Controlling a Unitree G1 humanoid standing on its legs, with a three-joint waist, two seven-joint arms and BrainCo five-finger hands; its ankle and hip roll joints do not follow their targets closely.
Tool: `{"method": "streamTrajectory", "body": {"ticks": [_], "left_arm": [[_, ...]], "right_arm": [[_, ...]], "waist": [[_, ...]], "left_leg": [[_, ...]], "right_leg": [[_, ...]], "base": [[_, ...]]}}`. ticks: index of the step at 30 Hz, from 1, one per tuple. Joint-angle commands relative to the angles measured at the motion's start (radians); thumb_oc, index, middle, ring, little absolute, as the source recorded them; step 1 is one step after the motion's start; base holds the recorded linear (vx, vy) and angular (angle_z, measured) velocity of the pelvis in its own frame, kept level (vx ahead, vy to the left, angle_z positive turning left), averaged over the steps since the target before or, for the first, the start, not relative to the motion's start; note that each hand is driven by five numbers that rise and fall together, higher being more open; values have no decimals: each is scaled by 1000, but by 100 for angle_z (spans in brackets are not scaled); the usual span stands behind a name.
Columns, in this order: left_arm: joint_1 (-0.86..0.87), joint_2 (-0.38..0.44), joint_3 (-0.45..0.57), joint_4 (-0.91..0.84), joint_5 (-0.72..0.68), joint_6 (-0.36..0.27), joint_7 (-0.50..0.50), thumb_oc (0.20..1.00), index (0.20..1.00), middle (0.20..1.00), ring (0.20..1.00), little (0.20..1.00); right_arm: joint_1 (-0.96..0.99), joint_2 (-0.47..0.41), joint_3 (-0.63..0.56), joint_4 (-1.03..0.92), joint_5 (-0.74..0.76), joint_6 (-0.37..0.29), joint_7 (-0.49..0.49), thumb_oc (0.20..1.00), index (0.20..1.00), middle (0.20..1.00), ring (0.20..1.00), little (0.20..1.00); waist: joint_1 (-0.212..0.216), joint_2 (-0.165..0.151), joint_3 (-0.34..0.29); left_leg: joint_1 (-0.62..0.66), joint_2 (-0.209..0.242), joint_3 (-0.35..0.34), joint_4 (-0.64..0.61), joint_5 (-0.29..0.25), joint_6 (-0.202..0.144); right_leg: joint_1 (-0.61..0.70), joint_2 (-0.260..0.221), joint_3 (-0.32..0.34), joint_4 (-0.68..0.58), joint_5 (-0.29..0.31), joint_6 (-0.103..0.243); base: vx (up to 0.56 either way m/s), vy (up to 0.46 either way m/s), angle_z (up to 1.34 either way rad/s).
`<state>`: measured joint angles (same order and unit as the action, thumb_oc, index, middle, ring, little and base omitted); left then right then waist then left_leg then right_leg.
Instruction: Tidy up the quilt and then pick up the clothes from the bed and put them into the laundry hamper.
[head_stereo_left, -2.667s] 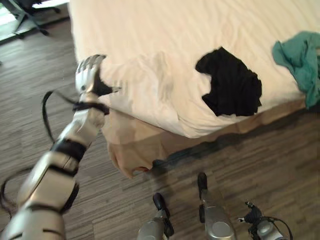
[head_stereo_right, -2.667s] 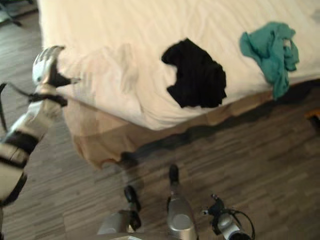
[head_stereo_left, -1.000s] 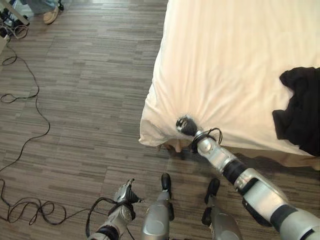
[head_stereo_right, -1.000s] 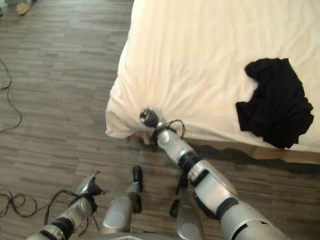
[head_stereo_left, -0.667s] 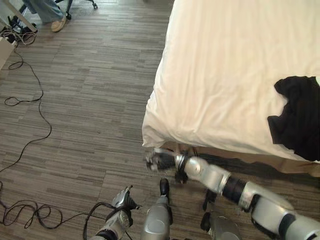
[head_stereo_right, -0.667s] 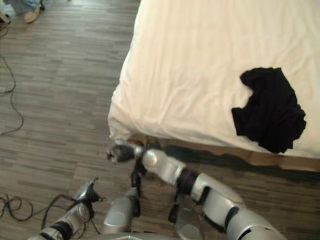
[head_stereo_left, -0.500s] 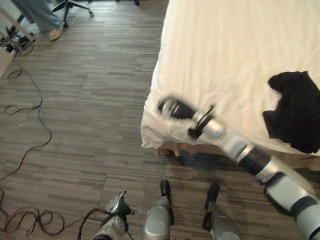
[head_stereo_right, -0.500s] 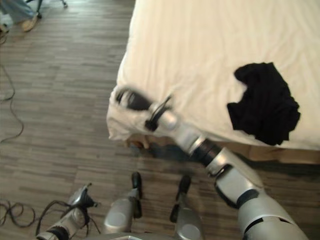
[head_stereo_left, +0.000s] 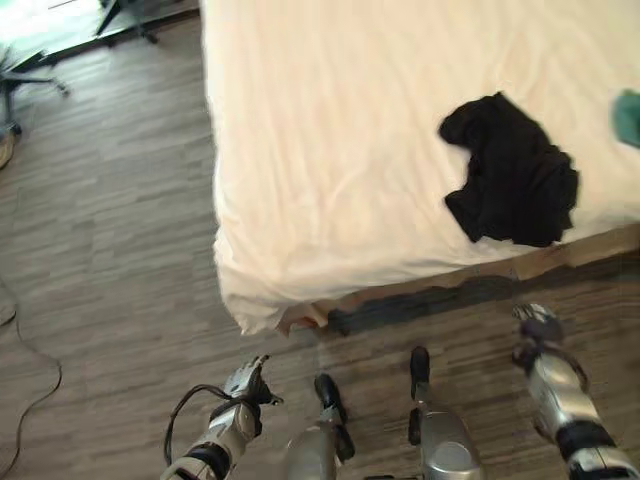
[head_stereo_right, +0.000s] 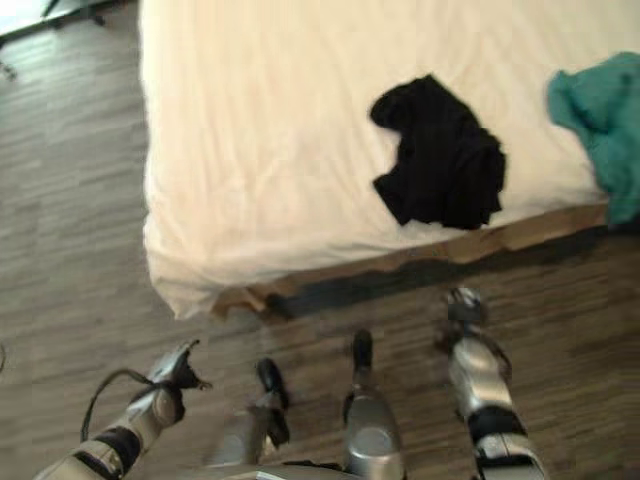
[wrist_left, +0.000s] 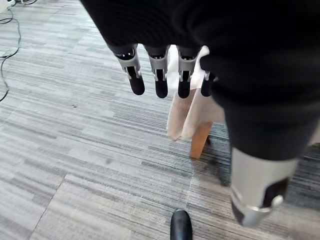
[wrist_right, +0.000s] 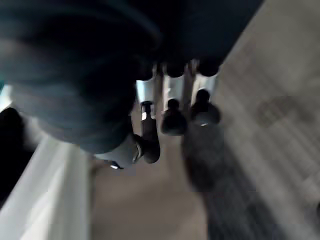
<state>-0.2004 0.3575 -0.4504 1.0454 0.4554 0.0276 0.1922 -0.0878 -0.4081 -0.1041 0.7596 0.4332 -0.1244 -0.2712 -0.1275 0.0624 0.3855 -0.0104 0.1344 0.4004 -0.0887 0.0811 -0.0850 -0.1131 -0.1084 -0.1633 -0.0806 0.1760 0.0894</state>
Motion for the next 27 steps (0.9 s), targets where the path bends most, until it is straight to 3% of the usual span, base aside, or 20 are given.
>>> {"method": "streamTrajectory", "body": {"ticks": [1,2,3,4,5,7,9,10,11,12,13,14,15,16,17,18,21,23,24,27], "left_arm": [[-16,46,3,65,48,16,-11,1000,1000,1000,1000,1000],[-18,45,3,72,41,16,-8,1000,1000,1000,1000,1000],[-15,39,10,81,24,16,-4,1000,1000,1000,1000,1000],[-13,31,14,86,-3,13,5,1000,1000,1000,1000,1000],[-13,28,12,88,-23,11,17,1000,1000,1000,1000,1000],[0,12,-43,90,8,-7,9,1000,1000,1000,1000,1000],[23,33,-69,72,46,-25,-22,1000,1000,1000,1000,1000],[33,40,-70,86,72,-31,-38,1000,1000,1000,1000,1000],[44,41,-60,108,75,-35,-47,1000,1000,1000,1000,1000],[51,46,-42,112,72,-35,-49,1000,1000,1000,1000,1000],[60,49,-35,116,74,-34,-45,1000,1000,1000,1000,1000],[77,47,-22,128,69,-28,-39,1000,1000,1000,1000,1000],[92,38,4,139,37,-28,-31,1000,1000,1000,1000,1000],[96,22,23,144,22,-29,-21,1000,1000,1000,1000,1000],[107,8,50,176,5,-25,-3,1000,1000,1000,1000,1000],[99,-14,65,195,-20,-23,10,1000,1000,1000,1000,1000],[92,-33,70,182,-48,-31,18,1000,1000,1000,1000,1000],[93,-41,60,162,-57,-42,14,1000,1000,1000,1000,1000],[78,-49,25,163,-29,-46,-4,1000,1000,1000,1000,1000],[77,-37,2,167,16,-38,-24,1000,1000,1000,1000,1000]], "right_arm": [[70,10,-24,108,-24,24,-23,200,200,200,200,200],[93,16,-41,154,-27,31,-22,335,335,335,335,335],[104,19,-47,208,-40,43,-25,1000,1000,1000,1000,1000],[100,24,-36,254,-57,50,-23,1000,1000,1000,1000,1000],[87,19,-18,298,-90,58,-28,1000,1000,1000,1000,1000],[54,-2,103,399,-292,110,-26,1000,1000,1000,1000,1000],[53,13,220,448,-450,133,19,1000,1000,1000,1000,1000],[72,17,253,472,-480,145,51,1000,1000,1000,1000,1000],[77,35,284,483,-497,148,65,1000,1000,1000,1000,1000],[82,45,328,487,-551,146,75,1000,1000,1000,1000,1000],[84,45,365,492,-597,150,78,1000,1000,1000,1000,1000],[71,40,413,491,-644,163,90,1000,1000,1000,1000,1000],[42,42,451,476,-653,158,107,1000,1000,1000,1000,1000],[28,55,465,465,-666,153,100,1000,1000,1000,1000,1000],[17,74,484,453,-667,159,105,1000,1000,1000,1000,1000],[0,85,485,428,-648,156,100,1000,1000,1000,1000,1000],[-13,84,472,425,-617,151,90,1000,1000,1000,1000,1000],[-18,82,476,431,-620,147,87,1000,1000,1000,1000,1000],[-11,80,479,440,-638,146,99,1000,1000,1000,1000,1000],[4,80,488,451,-670,149,118,1000,1000,1000,1000,1000]], "waist": [[-44,-48,-84],[-55,-47,-91],[-65,-45,-95],[-67,-43,-89],[-54,-38,-81],[-7,-32,-103],[3,-49,-123],[2,-58,-139],[8,-68,-157],[33,-79,-155],[57,-90,-148],[90,-113,-142],[134,-153,-135],[165,-167,-135],[194,-180,-131],[200,-182,-121],[200,-175,-129],[211,-153,-139],[201,-131,-157],[205,-134,-172]], "left_leg": [[24,30,-20,47,-87,-33],[43,27,-13,36,-88,-30],[69,25,5,18,-85,-26],[95,30,34,13,-89,-24],[122,40,78,15,-96,-29],[166,52,142,38,-125,-36],[172,88,188,92,-123,-45],[176,110,207,133,-98,-55],[182,169,209,218,-43,-91],[157,229,173,361,35,-116],[111,255,95,486,77,-115],[62,221,-32,599,79,-88],[-43,71,-175,706,2,-7],[-118,-28,-295,747,-37,25],[-145,-95,-363,750,-83,32],[-190,-68,-373,741,-117,36],[-227,-69,-352,590,-139,42],[-218,-101,-356,350,-94,31],[-239,-82,-316,203,-6,10],[-211,-81,-278,152,-5,21]], "right_leg": [[25,-98,31,100,-180,125],[27,-96,39,112,-181,127],[15,-90,51,143,-180,130],[-4,-85,36,186,-178,130],[-24,-104,-50,231,-178,128],[-15,-162,-326,307,-215,101],[-12,-131,-372,316,-251,67],[6,-92,-356,278,-279,56],[37,-9,-309,211,-285,22],[59,44,-275,174,-300,-3],[90,74,-258,135,-302,-21],[114,97,-209,98,-299,-34],[119,103,-139,89,-278,-47],[132,95,-65,86,-270,-42],[150,107,18,78,-273,-33],[183,100,85,59,-282,-19],[222,98,138,28,-290,-8],[254,111,189,18,-307,-2],[303,122,196,17,-343,-3],[338,136,212,87,-400,-11]], "base": [[174,70,-14],[143,74,-24],[83,74,-48],[37,70,-57],[98,55,-90],[165,-50,-191],[169,-303,-261],[268,-514,-146],[321,-573,-141],[327,-603,-195],[267,-448,-182],[202,-309,-164],[193,-93,-166],[246,9,-267],[399,93,-362],[329,29,-316],[358,103,-148],[563,252,-79],[721,250,-92],[464,115,-57]]}}
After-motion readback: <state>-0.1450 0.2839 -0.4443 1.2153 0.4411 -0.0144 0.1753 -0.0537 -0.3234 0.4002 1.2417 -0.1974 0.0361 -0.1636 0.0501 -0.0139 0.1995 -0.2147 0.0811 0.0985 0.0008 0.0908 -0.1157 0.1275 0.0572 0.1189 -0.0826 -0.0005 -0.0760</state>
